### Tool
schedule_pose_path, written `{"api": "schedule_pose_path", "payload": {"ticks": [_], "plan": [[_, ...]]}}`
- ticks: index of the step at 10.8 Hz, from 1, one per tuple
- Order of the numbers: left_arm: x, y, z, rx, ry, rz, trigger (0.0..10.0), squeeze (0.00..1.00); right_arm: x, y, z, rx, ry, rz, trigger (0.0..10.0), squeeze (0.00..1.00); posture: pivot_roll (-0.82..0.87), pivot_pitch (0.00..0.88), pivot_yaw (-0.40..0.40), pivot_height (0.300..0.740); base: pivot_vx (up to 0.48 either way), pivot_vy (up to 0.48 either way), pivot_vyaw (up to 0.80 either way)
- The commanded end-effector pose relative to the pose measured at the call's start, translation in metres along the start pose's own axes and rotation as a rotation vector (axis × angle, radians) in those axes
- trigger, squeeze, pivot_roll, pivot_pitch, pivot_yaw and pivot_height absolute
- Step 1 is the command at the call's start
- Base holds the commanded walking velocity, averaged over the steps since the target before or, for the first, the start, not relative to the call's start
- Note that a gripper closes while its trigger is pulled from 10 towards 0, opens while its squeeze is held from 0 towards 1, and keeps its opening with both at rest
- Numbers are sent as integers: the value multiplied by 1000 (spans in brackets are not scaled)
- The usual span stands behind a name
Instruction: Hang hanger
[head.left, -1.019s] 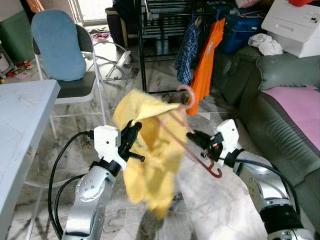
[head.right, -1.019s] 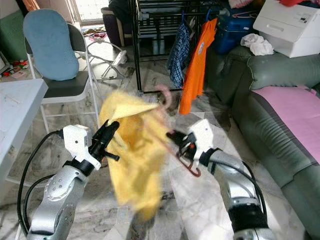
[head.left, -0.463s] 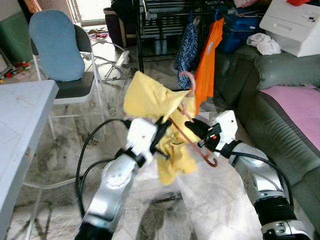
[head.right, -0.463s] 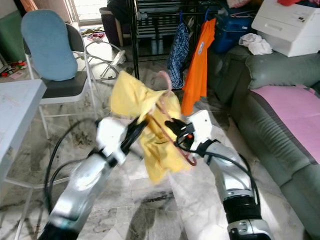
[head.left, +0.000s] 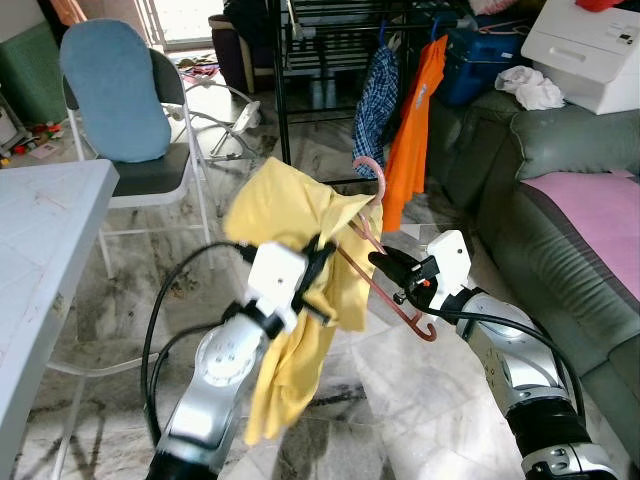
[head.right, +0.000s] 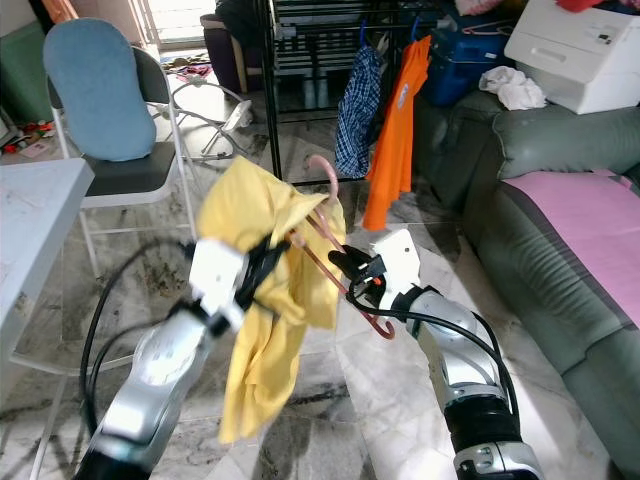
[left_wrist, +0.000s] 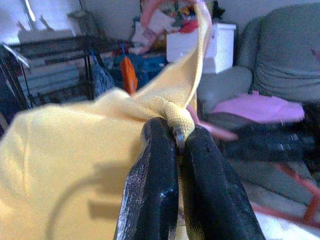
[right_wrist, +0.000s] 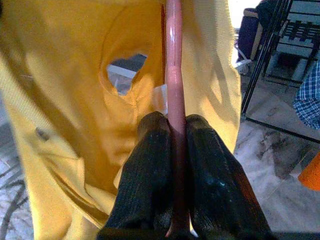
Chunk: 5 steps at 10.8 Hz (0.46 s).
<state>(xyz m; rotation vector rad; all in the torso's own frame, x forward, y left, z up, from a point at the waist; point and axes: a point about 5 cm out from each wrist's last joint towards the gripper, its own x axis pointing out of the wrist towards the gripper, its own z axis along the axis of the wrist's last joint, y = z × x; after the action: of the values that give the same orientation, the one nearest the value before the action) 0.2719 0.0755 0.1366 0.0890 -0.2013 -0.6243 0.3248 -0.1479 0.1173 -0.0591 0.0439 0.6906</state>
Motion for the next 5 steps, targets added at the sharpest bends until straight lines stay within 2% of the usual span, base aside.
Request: {"api": "schedule_pose_path", "payload": {"ticks": [1, 2, 3, 4, 5], "plan": [[-1, -8, 5, -10, -24, -58, 0, 0, 4, -8, 19, -16, -83, -26, 10000, 0, -64, 44, -7, 740, 0, 0, 0], [-2, -15, 0, -12, -1, -98, 0, 0, 7, -4, 23, -22, -104, -1, 10000, 0, -61, 40, -9, 740, 0, 0, 0], [-1, -20, -5, 1, 23, -127, 10000, 682, 9, -4, 24, -28, -108, 4, 10000, 0, -64, 36, -13, 740, 0, 0, 0], [0, -20, -8, 0, 29, -126, 10000, 1000, 9, -5, 24, -29, -109, 5, 10000, 0, -64, 36, -13, 740, 0, 0, 0], [1, -21, -9, 20, 37, -143, 10000, 1000, 9, -5, 25, -34, -108, 11, 10000, 0, -70, 36, -11, 740, 0, 0, 0]]}}
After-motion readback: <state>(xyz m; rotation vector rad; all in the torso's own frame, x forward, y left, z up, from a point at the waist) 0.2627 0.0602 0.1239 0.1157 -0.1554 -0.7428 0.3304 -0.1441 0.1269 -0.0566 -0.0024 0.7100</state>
